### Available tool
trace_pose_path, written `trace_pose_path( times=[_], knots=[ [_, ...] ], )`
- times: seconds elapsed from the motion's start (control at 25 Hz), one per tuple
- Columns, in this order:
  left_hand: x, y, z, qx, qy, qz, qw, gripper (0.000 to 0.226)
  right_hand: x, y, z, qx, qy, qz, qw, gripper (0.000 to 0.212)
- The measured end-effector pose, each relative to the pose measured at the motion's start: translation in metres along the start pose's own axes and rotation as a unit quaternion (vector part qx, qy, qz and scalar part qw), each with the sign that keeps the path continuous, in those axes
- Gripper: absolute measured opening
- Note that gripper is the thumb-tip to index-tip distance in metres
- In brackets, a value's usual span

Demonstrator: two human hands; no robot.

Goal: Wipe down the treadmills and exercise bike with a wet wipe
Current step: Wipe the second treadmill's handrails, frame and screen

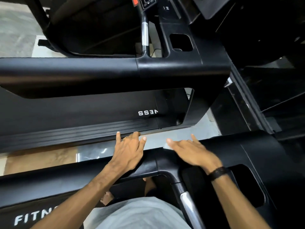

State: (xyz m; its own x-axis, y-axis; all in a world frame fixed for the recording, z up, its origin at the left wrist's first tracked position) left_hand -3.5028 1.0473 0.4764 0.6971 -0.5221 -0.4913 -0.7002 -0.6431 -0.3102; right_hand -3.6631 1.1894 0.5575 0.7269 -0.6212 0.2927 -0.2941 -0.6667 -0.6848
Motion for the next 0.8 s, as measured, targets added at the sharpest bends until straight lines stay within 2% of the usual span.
trace_pose_path(
  times=[0.12, 0.24, 0.32, 0.4, 0.48, 0.6, 0.68, 0.8],
  knots=[
    [-0.006, 0.002, -0.001, 0.018, 0.005, 0.016, 1.000, 0.063, -0.013, 0.031, -0.006, 0.052, -0.073, 0.072, 0.993, 0.093],
    [-0.003, 0.002, -0.002, 0.019, 0.007, 0.020, 1.000, 0.064, 0.017, 0.056, 0.016, 0.086, -0.072, 0.008, 0.994, 0.097],
    [0.000, 0.002, -0.003, 0.019, 0.007, 0.020, 1.000, 0.068, 0.029, 0.038, 0.023, 0.038, -0.030, -0.063, 0.997, 0.085],
    [0.000, 0.002, -0.002, 0.020, 0.002, 0.008, 1.000, 0.064, 0.019, 0.004, 0.015, 0.002, 0.047, -0.076, 0.996, 0.071],
    [-0.002, 0.003, -0.001, 0.021, -0.003, 0.006, 1.000, 0.059, -0.011, -0.012, 0.003, -0.030, 0.052, -0.013, 0.998, 0.070],
    [-0.006, 0.004, 0.001, 0.031, 0.010, 0.033, 0.999, 0.062, -0.032, 0.009, 0.004, -0.039, -0.068, 0.070, 0.994, 0.084],
    [-0.008, 0.002, -0.001, 0.024, 0.029, 0.056, 0.998, 0.069, -0.018, 0.023, 0.024, -0.075, -0.106, 0.042, 0.991, 0.089],
    [-0.013, 0.001, -0.005, 0.014, 0.038, 0.066, 0.997, 0.076, 0.005, -0.015, 0.055, -0.170, -0.078, -0.065, 0.980, 0.085]
  ],
)
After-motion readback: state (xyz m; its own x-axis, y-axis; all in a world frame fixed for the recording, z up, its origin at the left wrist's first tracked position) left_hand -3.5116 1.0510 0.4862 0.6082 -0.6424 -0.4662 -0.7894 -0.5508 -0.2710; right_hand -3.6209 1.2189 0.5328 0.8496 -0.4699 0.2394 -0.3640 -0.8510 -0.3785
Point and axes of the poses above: each hand's wrist, its own y-axis towards the middle knuckle, its own z-axis out of the palm, x = y × z, the point moved 1 cm from there along y, towards the middle knuckle, and after that the axes turned 8 degrees about -z, right-handed, at the moved point
